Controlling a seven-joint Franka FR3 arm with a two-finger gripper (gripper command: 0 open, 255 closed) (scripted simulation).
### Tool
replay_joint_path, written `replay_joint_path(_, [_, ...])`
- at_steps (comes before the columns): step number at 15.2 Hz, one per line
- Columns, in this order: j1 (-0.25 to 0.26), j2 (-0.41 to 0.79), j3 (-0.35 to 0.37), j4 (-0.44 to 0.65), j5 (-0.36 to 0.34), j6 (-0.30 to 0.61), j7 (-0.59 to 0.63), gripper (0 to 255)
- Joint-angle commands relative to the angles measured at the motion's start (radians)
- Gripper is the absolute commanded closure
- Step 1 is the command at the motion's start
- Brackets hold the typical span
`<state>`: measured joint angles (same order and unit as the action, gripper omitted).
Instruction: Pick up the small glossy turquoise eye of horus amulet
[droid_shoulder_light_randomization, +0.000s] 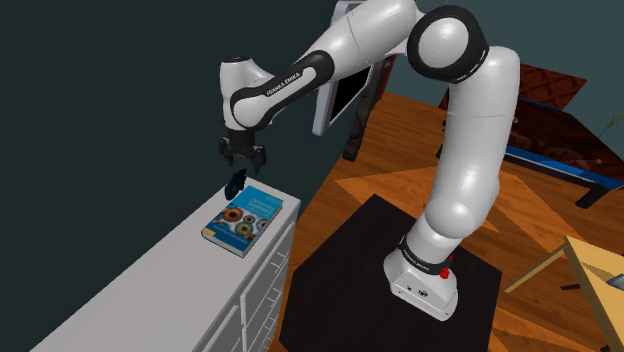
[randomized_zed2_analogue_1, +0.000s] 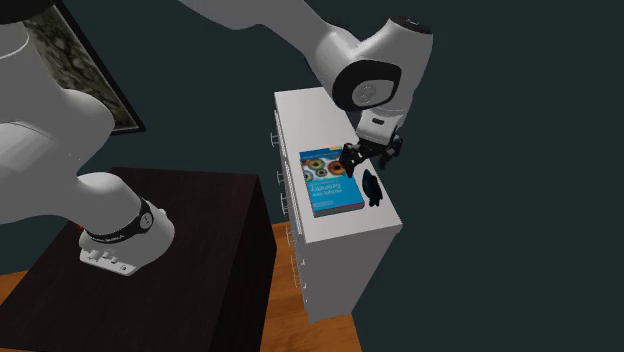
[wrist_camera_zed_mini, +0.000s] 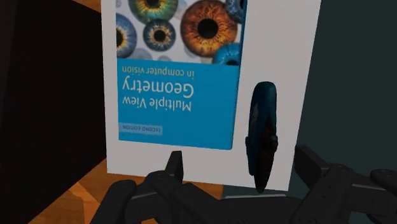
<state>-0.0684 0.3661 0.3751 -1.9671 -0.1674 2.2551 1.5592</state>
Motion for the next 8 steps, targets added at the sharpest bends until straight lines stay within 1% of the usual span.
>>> replay_joint_path(1, [0.020,0.084,-0.027,0.078,-0.026,0.005,0.064,0])
replay_joint_path(2, [0.030,0.122,-0.040,0.116,-0.035,0.006,0.092,0])
replay_joint_path(3, [0.035,0.137,-0.046,0.132,-0.037,0.006,0.102,0])
replay_joint_path(8, [0.040,0.182,-0.055,0.126,-0.058,0.053,0.115,0])
